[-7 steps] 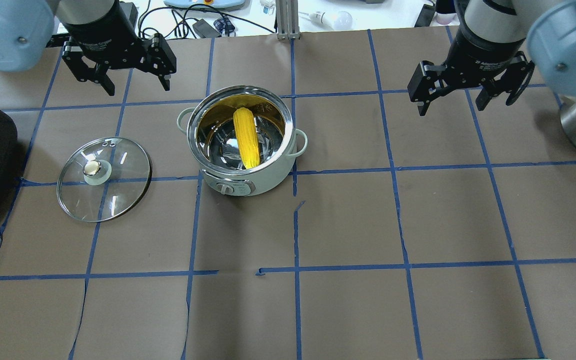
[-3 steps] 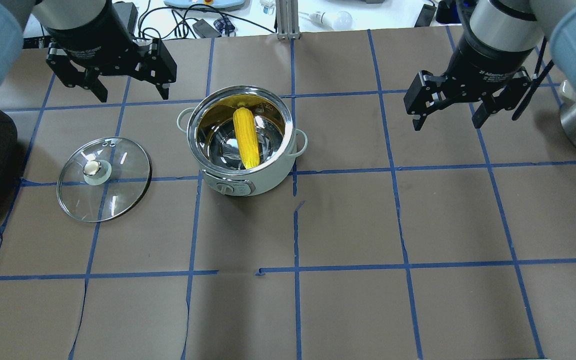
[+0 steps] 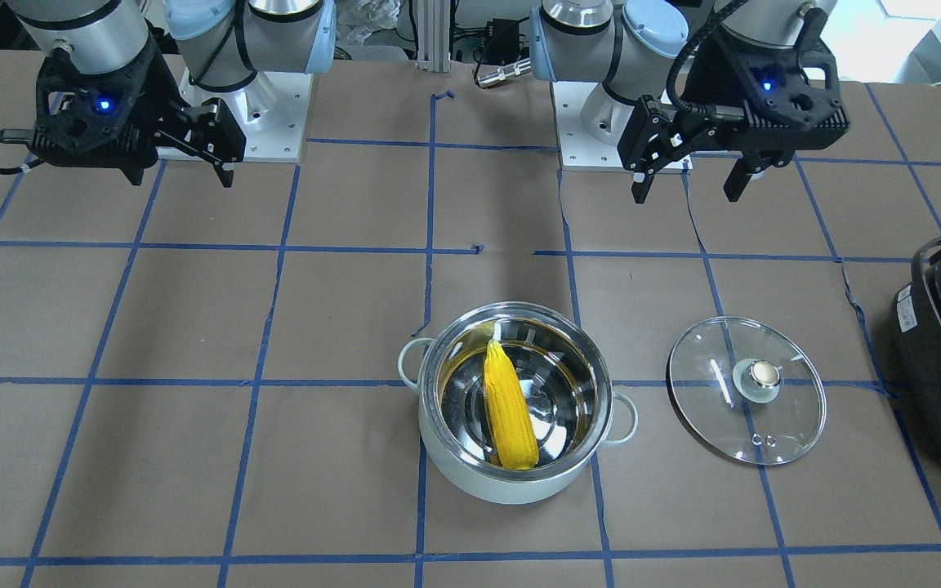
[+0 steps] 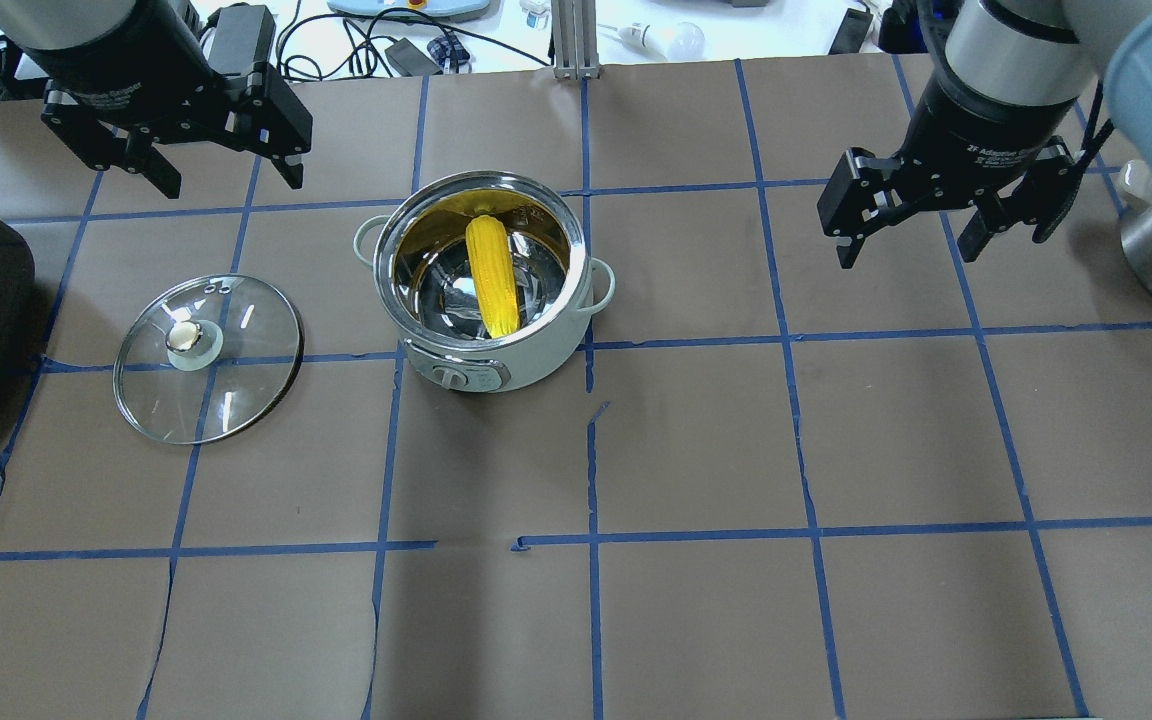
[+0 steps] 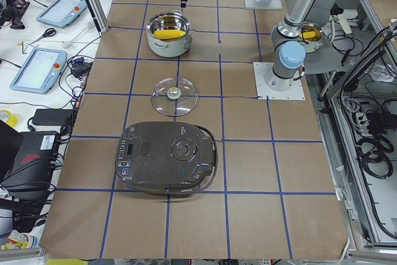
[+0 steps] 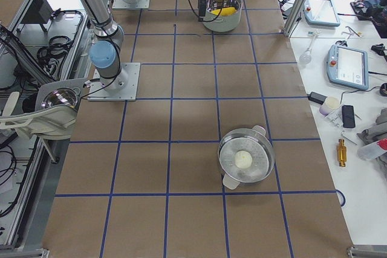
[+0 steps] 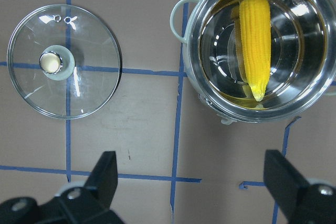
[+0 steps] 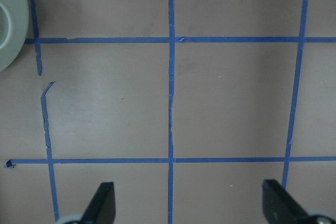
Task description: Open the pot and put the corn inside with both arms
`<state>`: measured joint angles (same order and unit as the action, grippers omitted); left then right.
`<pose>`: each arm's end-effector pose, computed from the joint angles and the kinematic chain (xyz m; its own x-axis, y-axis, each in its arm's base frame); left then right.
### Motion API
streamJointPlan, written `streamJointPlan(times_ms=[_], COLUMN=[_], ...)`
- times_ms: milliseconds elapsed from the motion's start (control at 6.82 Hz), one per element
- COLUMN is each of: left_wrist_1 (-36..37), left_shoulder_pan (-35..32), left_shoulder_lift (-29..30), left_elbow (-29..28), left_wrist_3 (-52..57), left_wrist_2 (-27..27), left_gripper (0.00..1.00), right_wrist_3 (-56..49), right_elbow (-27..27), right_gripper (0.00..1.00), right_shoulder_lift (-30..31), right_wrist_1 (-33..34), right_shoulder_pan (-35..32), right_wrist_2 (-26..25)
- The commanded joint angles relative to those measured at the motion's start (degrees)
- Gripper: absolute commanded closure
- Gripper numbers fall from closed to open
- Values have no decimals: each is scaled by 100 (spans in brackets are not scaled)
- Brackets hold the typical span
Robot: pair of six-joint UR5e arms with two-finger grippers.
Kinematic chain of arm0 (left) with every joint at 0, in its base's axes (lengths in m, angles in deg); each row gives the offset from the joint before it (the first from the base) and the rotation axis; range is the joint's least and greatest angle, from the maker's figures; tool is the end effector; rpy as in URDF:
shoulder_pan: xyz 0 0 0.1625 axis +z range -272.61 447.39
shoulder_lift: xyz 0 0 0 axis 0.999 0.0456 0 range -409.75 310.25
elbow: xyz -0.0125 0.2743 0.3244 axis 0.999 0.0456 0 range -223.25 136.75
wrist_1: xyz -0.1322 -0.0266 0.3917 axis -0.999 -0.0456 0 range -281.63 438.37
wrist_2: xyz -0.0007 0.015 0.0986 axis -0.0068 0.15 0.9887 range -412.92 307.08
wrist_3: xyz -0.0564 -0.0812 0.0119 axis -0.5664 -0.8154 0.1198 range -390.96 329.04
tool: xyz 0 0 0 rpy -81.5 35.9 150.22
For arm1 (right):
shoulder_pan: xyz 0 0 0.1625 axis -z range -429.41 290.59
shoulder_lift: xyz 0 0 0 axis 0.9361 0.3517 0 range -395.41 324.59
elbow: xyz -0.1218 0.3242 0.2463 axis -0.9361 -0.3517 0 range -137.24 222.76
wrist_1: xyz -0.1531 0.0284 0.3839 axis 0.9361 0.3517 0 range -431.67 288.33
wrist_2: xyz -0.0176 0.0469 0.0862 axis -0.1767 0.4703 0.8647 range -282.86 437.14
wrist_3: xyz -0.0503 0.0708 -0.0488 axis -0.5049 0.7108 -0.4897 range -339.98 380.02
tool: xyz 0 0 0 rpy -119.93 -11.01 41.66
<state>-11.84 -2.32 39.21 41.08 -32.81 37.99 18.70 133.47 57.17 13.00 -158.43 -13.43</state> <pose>-0.1292 -0.4929 0.5457 -0.9992 -0.0388 -0.0120 -0.0372 0.9928 -0.1137 0.1243 -0.4685 0.4944 -0.9999 -0.0066 0.0085 -0.0060 0.9981 0.0605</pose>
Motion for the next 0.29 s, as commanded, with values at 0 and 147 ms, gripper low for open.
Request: streamJointPlan(times_ms=[0,147], left_wrist_1=[117,118], left_shoulder_pan=[15,24], left_shoulder_lift=[-37,-37], left_elbow=[162,154], left_wrist_3=[149,167], left_wrist_2=[-64,-47], left_gripper=[0,0], right_wrist_3=[0,0], right_elbow=[-1,8], right_gripper=[0,0], right_shoulder_lift=[-4,-4], right_wrist_1=[14,6], right_shoulder_pan=[8,8], right_wrist_2=[-13,-13])
